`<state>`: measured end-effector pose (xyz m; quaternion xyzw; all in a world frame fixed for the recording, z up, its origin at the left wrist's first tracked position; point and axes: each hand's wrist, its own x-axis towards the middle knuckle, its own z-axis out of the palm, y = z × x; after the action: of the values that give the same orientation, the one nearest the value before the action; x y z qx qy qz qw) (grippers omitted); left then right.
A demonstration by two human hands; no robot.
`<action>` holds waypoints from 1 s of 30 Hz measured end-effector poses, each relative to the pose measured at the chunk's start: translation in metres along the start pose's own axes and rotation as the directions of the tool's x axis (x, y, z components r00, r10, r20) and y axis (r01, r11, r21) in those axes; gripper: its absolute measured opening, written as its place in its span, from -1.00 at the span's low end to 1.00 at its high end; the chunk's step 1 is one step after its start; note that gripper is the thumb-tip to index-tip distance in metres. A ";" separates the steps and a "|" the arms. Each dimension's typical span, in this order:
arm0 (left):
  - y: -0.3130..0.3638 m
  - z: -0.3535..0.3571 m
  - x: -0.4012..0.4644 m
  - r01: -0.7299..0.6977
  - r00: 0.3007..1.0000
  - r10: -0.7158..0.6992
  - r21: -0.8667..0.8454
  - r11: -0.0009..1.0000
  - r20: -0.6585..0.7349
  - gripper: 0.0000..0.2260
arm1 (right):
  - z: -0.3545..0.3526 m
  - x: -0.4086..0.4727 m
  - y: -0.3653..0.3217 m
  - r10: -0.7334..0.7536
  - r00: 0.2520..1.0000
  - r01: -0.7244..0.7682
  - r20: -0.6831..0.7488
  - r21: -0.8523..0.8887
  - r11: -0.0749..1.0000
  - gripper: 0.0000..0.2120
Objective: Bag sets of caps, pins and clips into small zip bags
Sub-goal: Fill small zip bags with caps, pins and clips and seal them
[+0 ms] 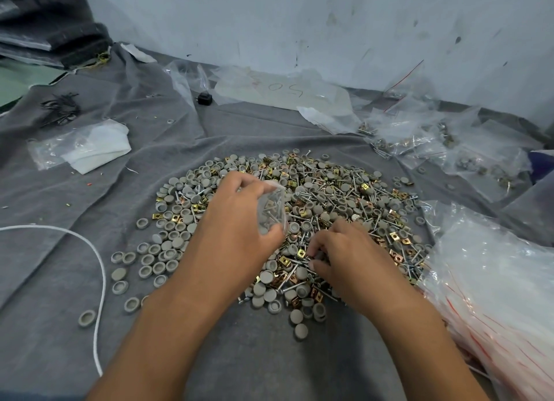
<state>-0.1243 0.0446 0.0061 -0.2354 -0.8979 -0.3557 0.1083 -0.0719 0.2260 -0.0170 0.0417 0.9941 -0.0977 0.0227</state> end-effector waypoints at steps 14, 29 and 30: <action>0.001 -0.001 -0.001 0.004 1.000 -0.004 -0.014 1.000 -0.001 -0.56 | 0.008 -0.003 -0.002 0.016 0.999 -0.022 -0.033 -0.178 0.984 -0.83; 0.001 -0.004 0.000 0.012 1.000 -0.012 -0.009 1.000 0.019 -0.53 | -0.017 0.000 -0.036 -0.195 0.703 0.492 -0.684 0.269 0.828 -0.85; 0.002 -0.003 0.000 -0.001 1.000 0.002 -0.005 1.000 0.028 -0.57 | -0.015 0.000 -0.037 -0.215 0.700 0.496 -0.681 0.247 0.833 -0.85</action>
<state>-0.1230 0.0434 0.0097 -0.2413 -0.8984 -0.3544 0.0954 -0.0758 0.1928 0.0053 -0.1221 0.8874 -0.2879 -0.3387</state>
